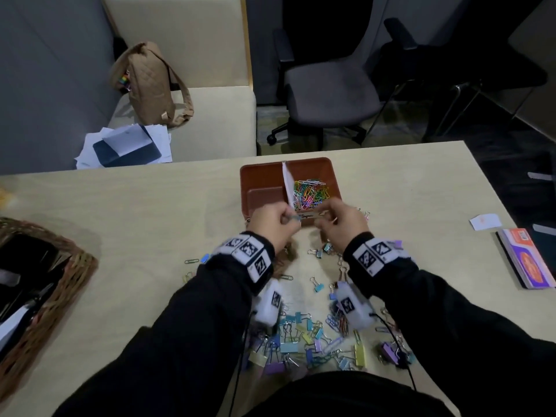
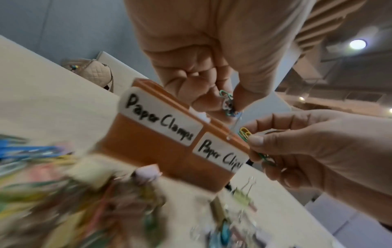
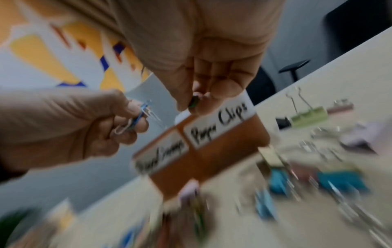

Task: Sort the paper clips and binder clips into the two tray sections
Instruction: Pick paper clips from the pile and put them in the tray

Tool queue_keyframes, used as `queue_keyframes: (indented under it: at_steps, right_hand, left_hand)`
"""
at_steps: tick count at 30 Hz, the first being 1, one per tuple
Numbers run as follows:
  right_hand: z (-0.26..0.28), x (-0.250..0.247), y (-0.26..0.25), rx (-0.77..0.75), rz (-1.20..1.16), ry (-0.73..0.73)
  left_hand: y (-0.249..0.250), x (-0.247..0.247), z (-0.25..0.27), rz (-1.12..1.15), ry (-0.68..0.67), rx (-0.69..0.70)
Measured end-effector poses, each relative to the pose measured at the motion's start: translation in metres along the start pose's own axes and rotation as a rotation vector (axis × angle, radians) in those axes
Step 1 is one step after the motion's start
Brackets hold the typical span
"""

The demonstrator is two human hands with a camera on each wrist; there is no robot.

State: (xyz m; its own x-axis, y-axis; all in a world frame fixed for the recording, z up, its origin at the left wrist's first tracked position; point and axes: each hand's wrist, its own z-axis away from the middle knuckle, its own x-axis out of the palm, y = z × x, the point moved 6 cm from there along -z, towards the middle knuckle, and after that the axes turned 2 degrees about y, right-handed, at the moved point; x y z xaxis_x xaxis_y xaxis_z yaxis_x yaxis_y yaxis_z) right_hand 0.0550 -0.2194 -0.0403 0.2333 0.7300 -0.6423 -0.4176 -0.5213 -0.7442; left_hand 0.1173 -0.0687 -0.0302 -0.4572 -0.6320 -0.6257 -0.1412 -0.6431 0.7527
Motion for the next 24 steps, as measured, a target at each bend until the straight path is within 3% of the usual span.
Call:
queue_keyframes:
  at_steps: [3,6,11,14,18,24]
  right_hand:
    - [-0.030,-0.016,-0.006,0.079,-0.169,0.100]
    - [-0.043,-0.017,-0.011,0.118,-0.346,0.080]
    - [-0.037,-0.014,-0.004,0.056,-0.316,0.117]
    - [-0.020,0.002,0.005,0.007,-0.124,0.047]
    - [0.000,0.039,0.015,-0.063,0.144,-0.202]
    - [0.021,0.099,0.030,-0.319,0.642,-0.466]
  left_hand:
    - [0.012,-0.007,-0.032,0.126,0.106,-0.070]
    - [0.008,-0.002,-0.050,0.303,0.104,-0.171]
    - [-0.009,-0.001,-0.045,0.427,0.108,-0.208]
    - [-0.020,-0.009,-0.027,0.312,0.088,-0.172]
    - [-0.048,-0.017,0.001,0.083,0.070,-0.161]
    - [-0.086,0.013,0.034,-0.438,-0.203,-0.108]
